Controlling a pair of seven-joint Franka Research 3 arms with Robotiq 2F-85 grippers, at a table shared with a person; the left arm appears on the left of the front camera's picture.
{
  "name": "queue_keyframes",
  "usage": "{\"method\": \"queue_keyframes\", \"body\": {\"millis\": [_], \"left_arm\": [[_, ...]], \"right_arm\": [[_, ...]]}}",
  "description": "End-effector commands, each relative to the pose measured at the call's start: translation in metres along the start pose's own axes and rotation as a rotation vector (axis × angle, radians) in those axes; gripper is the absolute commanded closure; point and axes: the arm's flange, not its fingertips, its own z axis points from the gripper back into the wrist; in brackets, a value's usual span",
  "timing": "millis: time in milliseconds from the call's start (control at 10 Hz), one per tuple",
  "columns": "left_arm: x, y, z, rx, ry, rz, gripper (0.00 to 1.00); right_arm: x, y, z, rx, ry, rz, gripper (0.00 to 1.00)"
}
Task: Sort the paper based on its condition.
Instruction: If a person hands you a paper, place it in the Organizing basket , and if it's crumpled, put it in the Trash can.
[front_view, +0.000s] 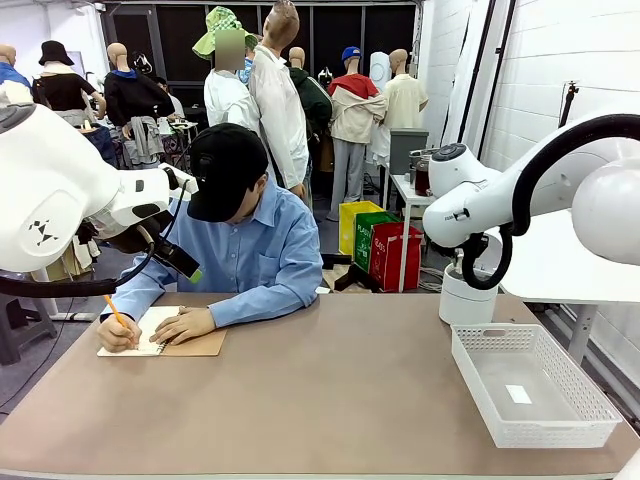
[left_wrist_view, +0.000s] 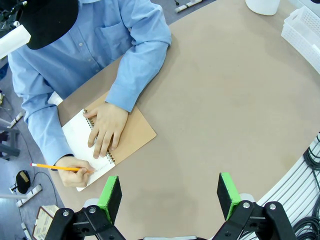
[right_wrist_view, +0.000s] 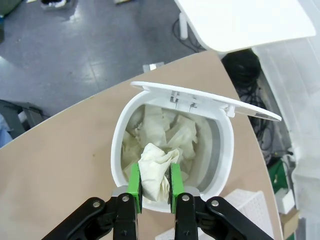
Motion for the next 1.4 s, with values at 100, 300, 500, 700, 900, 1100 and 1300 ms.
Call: {"method": "queue_keyframes", "body": {"millis": [100,300,500,700,900,1100,1300], "left_arm": [[0.000,0.001,0.000,-0.001,-0.001,0.001,0.00],[0.000,0.001,0.000,-0.001,-0.001,0.001,0.00],[0.000,0.001,0.000,-0.001,-0.001,0.001,0.00],[0.000,0.001,0.000,-0.001,-0.001,0.001,0.00],[0.000,0.001,0.000,-0.001,-0.001,0.001,0.00],[0.000,0.001,0.000,-0.001,-0.001,0.001,0.00],[0.000,0.001,0.000,-0.001,-0.001,0.001,0.00]], "right_arm": [[0.005,0.007,-0.009,-0.067,-0.014,-0.047,0.73],[0.006,0.005,-0.016,-0.095,-0.020,-0.065,0.73],[0.009,0.005,-0.022,-0.111,-0.020,-0.073,0.73],[0.010,0.006,-0.027,-0.113,-0.008,-0.070,0.73],[0.011,0.007,-0.030,-0.114,0.004,-0.067,0.73],[0.014,0.005,-0.030,-0.110,0.026,-0.074,0.42],[0.015,0.003,-0.023,-0.099,0.018,-0.089,0.02]]}}
